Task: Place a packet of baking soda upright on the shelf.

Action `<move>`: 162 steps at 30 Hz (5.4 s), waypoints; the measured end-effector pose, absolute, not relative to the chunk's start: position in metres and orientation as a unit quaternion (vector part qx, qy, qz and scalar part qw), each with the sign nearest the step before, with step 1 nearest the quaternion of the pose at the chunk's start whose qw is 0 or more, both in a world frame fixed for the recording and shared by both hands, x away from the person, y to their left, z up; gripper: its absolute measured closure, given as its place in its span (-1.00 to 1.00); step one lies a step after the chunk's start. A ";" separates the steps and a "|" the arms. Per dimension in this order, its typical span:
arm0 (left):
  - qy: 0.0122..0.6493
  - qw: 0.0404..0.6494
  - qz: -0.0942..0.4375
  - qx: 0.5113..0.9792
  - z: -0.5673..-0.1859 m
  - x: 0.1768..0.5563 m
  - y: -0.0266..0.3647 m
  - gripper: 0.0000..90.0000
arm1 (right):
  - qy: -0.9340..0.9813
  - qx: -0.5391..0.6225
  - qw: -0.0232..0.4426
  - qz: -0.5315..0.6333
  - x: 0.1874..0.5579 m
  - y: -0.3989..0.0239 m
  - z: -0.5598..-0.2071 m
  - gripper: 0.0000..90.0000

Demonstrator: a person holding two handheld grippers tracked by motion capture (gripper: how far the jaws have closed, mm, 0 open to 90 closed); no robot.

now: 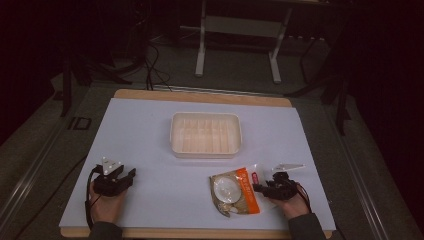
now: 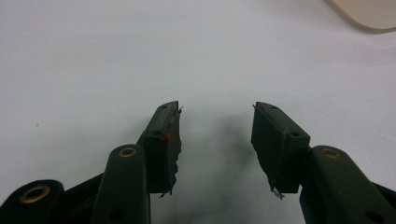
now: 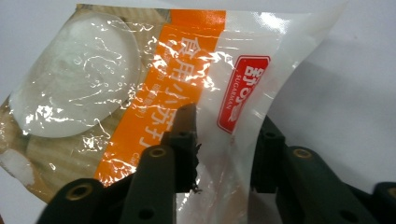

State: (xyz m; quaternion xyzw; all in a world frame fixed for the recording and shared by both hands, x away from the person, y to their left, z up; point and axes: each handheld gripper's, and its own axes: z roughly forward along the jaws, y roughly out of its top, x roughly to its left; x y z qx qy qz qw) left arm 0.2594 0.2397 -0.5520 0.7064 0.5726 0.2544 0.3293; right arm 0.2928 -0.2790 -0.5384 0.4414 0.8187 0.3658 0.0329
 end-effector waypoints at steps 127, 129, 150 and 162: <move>0.574 0.336 0.266 0.698 -0.551 0.257 0.239 0.12 | 0.784 0.360 -0.085 0.498 0.277 -0.217 -0.398 1.00; 0.575 0.335 0.265 0.698 -0.551 0.257 0.239 0.12 | 0.781 0.363 -0.084 0.502 0.277 -0.219 -0.396 1.00; 0.574 0.335 0.268 0.698 -0.551 0.257 0.239 0.12 | 0.766 0.385 -0.045 0.513 0.284 -0.231 -0.377 1.00; 0.574 0.335 0.267 0.698 -0.551 0.257 0.239 0.12 | 0.765 0.388 -0.029 0.513 0.290 -0.229 -0.368 1.00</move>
